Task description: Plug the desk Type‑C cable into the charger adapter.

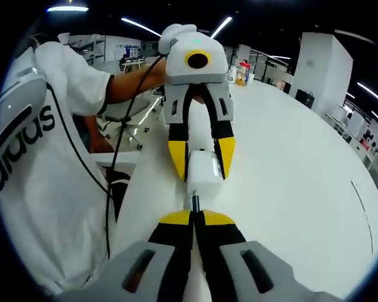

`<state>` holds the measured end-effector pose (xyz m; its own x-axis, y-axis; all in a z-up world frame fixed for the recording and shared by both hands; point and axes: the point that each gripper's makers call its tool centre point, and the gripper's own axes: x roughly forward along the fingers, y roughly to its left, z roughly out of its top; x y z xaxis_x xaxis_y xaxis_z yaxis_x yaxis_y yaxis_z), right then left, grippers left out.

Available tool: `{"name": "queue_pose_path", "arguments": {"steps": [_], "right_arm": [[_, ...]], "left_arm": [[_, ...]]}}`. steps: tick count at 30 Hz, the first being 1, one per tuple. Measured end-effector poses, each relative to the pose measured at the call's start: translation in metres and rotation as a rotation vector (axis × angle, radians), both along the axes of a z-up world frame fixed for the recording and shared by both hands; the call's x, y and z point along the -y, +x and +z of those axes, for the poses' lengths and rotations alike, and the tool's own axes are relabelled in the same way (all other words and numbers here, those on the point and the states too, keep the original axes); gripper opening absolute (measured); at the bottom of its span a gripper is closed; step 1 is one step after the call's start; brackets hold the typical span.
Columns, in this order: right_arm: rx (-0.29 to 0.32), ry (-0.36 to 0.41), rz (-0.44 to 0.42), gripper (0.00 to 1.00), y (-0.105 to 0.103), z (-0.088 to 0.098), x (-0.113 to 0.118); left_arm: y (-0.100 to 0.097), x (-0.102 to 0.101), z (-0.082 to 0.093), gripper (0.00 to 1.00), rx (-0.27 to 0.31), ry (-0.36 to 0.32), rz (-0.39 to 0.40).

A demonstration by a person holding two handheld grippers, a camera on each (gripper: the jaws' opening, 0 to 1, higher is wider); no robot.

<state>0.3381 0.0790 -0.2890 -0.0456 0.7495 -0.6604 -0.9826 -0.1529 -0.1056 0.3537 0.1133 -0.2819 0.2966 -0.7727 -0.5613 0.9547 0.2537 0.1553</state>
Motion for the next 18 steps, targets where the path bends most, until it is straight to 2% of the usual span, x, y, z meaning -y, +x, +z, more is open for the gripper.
{"name": "queue_pose_path", "arguments": {"steps": [7,14,18], "right_arm": [[0.013,-0.077,-0.005,0.01,-0.0019,0.0012,0.0001],[-0.002,-0.088,-0.026,0.00,-0.0018,0.0010,0.0015],[-0.005,-0.089,-0.034,0.00,-0.0030,0.0016,0.0011]], "left_arm": [[0.0003,0.0006,-0.0013,0.25,-0.005,0.041,0.016],[0.0015,-0.0001,-0.0016,0.25,-0.033,0.023,0.061],[0.0036,0.0018,-0.0027,0.25,-0.079,0.026,0.083]]}}
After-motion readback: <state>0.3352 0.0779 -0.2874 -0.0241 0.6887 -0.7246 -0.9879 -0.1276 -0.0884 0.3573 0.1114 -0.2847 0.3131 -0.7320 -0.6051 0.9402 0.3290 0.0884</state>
